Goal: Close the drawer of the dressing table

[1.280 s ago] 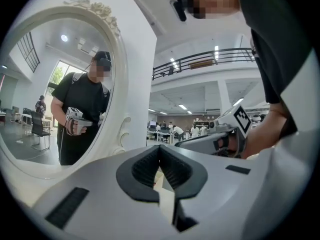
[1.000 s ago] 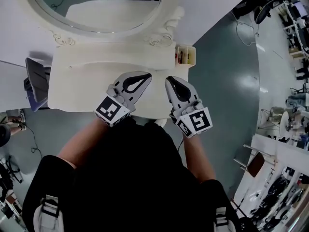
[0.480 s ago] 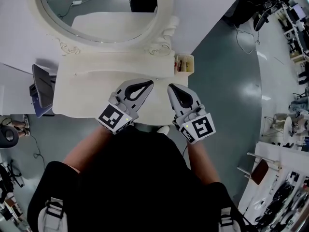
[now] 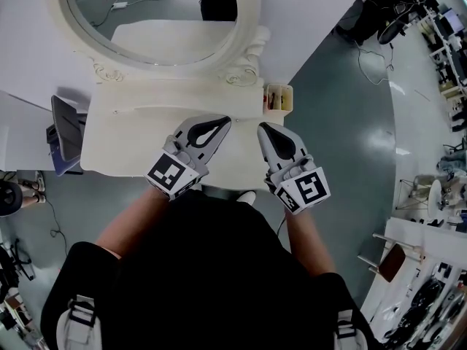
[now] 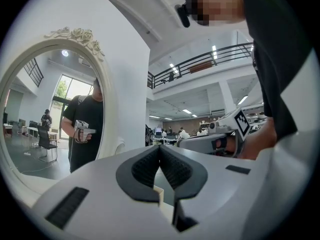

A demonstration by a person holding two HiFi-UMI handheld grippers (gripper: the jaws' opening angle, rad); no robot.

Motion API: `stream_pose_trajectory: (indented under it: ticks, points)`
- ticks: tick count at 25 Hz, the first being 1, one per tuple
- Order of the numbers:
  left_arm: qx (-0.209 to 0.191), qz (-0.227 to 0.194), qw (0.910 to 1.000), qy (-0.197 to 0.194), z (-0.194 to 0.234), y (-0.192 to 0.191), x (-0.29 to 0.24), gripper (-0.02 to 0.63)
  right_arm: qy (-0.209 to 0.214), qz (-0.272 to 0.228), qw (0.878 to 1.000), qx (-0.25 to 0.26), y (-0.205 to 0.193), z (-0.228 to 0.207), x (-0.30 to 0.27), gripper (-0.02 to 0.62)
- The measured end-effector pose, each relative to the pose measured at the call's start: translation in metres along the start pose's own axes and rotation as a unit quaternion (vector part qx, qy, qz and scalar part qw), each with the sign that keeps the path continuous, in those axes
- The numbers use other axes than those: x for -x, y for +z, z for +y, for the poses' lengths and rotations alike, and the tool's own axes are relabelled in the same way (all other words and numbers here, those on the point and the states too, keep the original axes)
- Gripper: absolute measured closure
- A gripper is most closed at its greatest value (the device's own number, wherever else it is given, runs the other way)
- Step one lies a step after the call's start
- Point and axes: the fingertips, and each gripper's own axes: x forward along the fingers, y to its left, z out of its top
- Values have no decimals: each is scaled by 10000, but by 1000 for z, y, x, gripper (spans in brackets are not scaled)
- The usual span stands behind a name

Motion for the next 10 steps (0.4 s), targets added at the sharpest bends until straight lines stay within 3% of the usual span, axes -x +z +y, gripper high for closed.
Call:
stream_pose_trajectory:
  ticks: [10]
  points:
    - [-10,158,9998,117,4,0,-4,612,-27,-19,10000,-9,1,-8,2,592]
